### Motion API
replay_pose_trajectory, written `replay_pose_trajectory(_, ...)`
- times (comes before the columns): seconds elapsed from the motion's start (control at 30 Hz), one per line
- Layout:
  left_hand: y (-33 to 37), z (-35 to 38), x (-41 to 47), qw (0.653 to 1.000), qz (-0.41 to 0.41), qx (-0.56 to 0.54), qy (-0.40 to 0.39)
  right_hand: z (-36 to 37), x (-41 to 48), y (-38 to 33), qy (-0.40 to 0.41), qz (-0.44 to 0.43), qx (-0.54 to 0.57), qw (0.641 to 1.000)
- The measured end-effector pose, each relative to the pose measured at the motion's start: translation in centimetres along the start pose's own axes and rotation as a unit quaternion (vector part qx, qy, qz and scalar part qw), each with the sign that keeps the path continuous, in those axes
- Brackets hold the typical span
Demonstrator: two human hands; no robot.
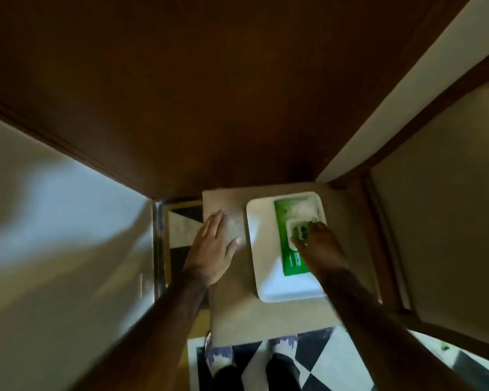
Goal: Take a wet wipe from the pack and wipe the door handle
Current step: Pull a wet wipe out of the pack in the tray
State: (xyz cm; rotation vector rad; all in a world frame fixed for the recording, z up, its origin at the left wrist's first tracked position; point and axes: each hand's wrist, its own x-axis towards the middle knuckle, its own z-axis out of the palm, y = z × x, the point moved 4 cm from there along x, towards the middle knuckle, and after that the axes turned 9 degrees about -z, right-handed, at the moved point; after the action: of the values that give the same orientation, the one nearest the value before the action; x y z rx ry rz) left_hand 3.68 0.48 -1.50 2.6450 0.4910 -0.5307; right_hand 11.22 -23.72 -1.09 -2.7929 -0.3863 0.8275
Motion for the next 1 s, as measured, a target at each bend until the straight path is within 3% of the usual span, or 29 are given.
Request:
replay_pose_trajectory(0.23, -1.8, 11.2, 1.8, 0.998, -0.027, 0.058, -0.005, 5.6, 3.0, 1.0, 0.087, 0.005, -0.081, 0.993)
replay_pose_trajectory(0.33, -2.1, 13.5, 1.8, 0.995, -0.041, 0.083, 0.045, 6.2, 3.5, 0.5, 0.135, -0.008, -0.116, 0.984)
replay_pose_trajectory(0.43, -2.3, 14.8, 1.9, 0.991, -0.050, 0.092, 0.079, 6.6, 3.9, -0.2, 0.116, -0.041, -0.171, 0.977)
replay_pose_trajectory(0.57, -2.5, 15.2, 2.0, 0.991, -0.041, 0.090, 0.087, 6.1, 3.4, -0.1, 0.181, -0.104, -0.190, 0.959)
replay_pose_trajectory(0.67, -2.2, 14.0, 2.1, 0.996, -0.039, 0.063, 0.057, 5.4, 3.3, 1.2, 0.199, -0.086, -0.077, 0.973)
replay_pose_trajectory(0.77, -0.6, 10.8, 2.7, 0.994, -0.045, -0.055, 0.082, 4.7, 2.7, 4.3, 0.193, -0.011, 0.197, 0.961)
replay_pose_trajectory(0.87, 3.7, 8.4, 3.1, 0.985, 0.069, -0.071, 0.144, 4.5, 1.6, 7.0, 0.186, 0.104, 0.476, 0.853)
replay_pose_trajectory(1.0, 10.6, 8.7, 4.4, 0.967, 0.219, -0.034, 0.128, 5.1, 0.9, 8.7, 0.206, 0.178, 0.596, 0.755)
